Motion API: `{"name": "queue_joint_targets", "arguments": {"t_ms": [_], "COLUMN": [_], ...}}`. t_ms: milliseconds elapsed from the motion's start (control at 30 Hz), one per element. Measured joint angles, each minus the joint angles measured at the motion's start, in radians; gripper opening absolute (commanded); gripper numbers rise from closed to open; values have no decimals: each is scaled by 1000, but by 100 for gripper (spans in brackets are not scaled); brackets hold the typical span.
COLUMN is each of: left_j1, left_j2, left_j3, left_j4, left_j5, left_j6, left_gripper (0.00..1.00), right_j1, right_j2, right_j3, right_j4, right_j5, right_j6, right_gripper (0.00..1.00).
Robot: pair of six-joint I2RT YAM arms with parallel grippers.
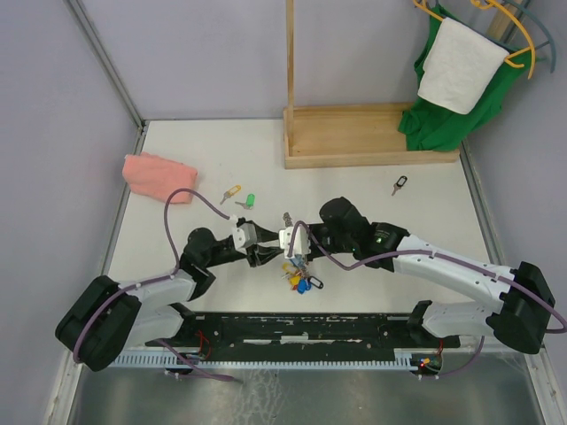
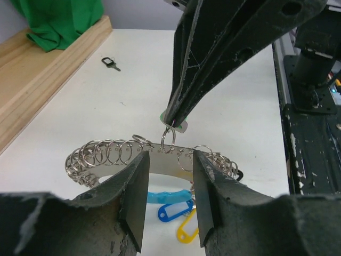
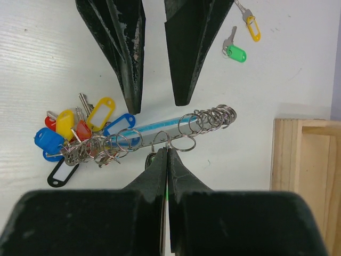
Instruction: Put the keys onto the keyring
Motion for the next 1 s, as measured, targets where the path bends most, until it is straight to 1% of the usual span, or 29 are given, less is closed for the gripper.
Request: {"name": "queue_joint_targets", "arguments": {"t_ms": [233,400,700,1000], "left_j1": [-6,-6,-11,-18], "left_j2": [90,135,169,190], "left_j3": [55,104,122,144], "left_j4": [-19,-50,-82,-117], "left_j5": [66,95,138,147], "left_j6": [96,140,172,186], "left_gripper": [45,42,33,31], "right_j1": [0,0,0,0], "right_j2": [0,0,2,12], "right_j3": [10,12,16,28], "right_j4": [-31,-46,-51,-51], "right_j5": [-23,-29,-32,-48], "right_j6": [-50,-67,-75,-78], "right_gripper": [1,1,1,1]}}
